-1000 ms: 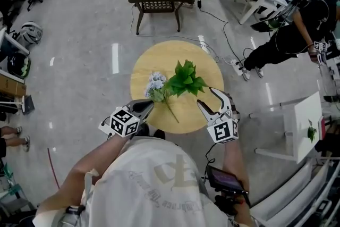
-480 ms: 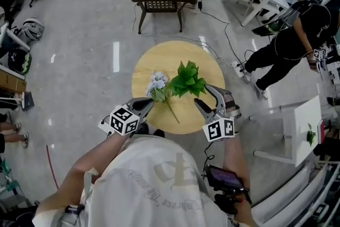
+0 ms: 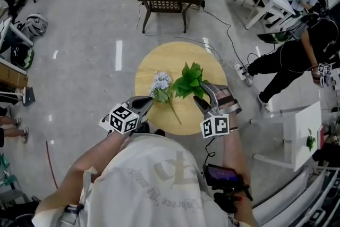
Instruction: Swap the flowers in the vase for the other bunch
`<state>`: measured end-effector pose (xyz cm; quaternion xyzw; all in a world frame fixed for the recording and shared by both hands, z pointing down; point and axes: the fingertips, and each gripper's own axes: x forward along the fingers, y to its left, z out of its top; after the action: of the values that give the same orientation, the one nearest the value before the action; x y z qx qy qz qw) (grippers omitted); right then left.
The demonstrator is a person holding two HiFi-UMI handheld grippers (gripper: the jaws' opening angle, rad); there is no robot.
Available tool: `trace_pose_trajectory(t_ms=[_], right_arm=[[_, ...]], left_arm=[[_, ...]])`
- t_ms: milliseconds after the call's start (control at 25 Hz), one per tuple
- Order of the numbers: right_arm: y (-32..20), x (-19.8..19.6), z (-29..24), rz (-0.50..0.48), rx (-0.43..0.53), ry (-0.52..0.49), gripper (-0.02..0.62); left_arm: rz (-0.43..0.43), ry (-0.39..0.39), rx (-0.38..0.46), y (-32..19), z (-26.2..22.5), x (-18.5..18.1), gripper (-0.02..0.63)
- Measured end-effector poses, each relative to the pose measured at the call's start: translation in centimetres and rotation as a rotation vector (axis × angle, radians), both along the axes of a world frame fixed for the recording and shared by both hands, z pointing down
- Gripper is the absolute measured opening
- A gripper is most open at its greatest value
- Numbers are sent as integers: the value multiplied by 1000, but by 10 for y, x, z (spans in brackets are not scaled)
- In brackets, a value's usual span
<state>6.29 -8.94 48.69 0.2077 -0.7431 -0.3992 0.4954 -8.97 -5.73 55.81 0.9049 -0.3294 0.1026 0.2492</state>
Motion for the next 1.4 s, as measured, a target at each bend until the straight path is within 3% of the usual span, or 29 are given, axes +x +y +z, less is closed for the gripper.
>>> trace_pose_trajectory(t_ms=[360, 480, 720, 1400], right_arm=[[-8, 2, 16, 16, 23, 98, 266], [-12, 1, 15, 19, 37, 101, 145], [-14, 3, 18, 23, 65, 97, 51], [-9, 0, -12, 103, 141, -12, 18]], left_arm=[[-14, 6, -4, -2, 0, -8, 15], [-13, 5, -10, -6, 0, -11, 15], [-11, 4, -10, -10, 2, -12, 15], [14, 15, -15, -7, 7, -18, 15]])
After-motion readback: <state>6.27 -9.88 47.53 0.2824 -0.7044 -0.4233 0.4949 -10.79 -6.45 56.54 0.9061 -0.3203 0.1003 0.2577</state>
